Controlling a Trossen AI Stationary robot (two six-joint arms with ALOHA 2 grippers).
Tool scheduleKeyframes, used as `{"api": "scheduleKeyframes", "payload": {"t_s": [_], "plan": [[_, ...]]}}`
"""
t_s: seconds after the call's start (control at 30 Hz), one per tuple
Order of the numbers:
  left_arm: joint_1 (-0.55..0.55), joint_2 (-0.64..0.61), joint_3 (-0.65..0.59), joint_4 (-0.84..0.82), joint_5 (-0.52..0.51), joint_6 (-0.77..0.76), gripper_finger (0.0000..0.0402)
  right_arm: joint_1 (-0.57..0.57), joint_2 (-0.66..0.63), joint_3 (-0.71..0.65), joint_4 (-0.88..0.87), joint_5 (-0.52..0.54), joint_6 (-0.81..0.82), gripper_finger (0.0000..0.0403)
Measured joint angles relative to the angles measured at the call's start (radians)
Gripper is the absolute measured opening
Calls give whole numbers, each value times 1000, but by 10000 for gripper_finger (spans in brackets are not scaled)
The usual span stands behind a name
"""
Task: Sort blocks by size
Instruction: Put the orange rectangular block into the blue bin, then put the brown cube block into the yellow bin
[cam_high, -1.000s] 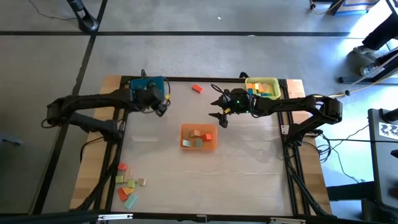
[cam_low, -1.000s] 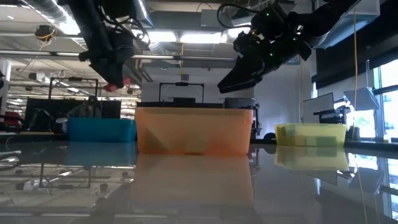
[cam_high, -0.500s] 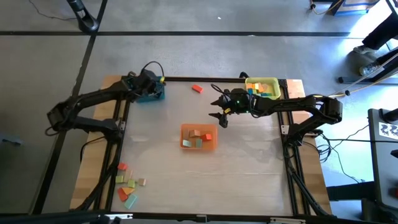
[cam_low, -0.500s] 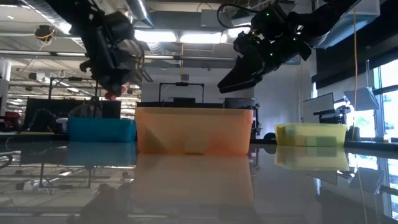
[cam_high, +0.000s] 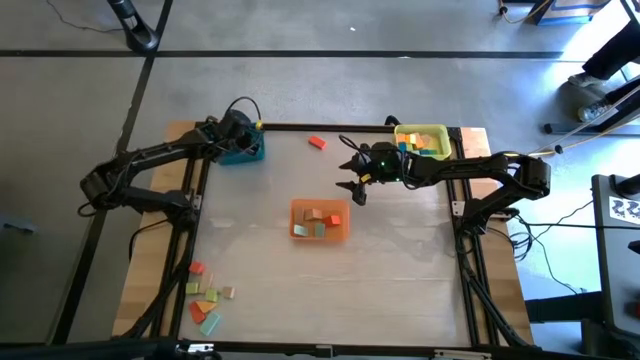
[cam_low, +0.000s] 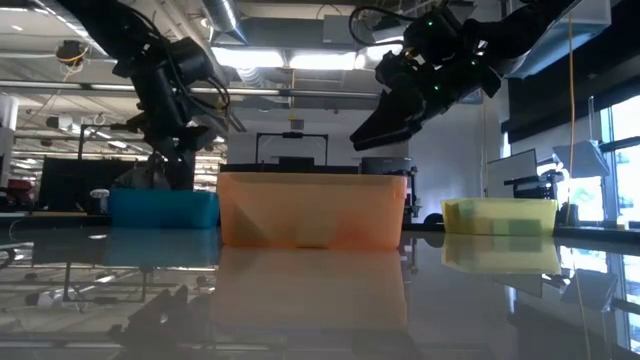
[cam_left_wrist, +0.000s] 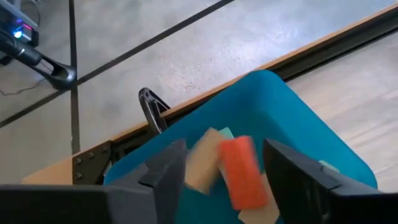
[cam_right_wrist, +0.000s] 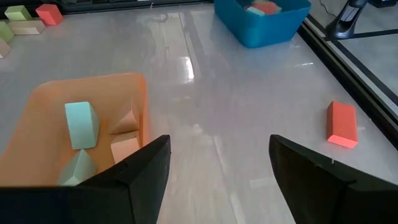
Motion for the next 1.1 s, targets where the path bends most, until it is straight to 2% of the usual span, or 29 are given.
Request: {"api": "scheduleKeyframes", "payload": {"t_s": [0.13,0.27,0.57,0.87,1.0,1.1], "plan": [[-4,-6,14,-32,3,-6,226,0,0,0,-1,0,0,269],[-55,-47,68,-112,40,-8,233,0,0,0,-2,0,0,269],[-333,-165,113,-195,348,0,233,0,0,0,-4,0,0,269],[-674,-146,113,-339,381,-110,233,0,0,0,-4,0,0,269],[-765,-146,113,-331,396,-112,233,0,0,0,-8,0,0,269],[-790,-146,112,-304,392,-124,233,0,0,0,-8,0,0,269]]}}
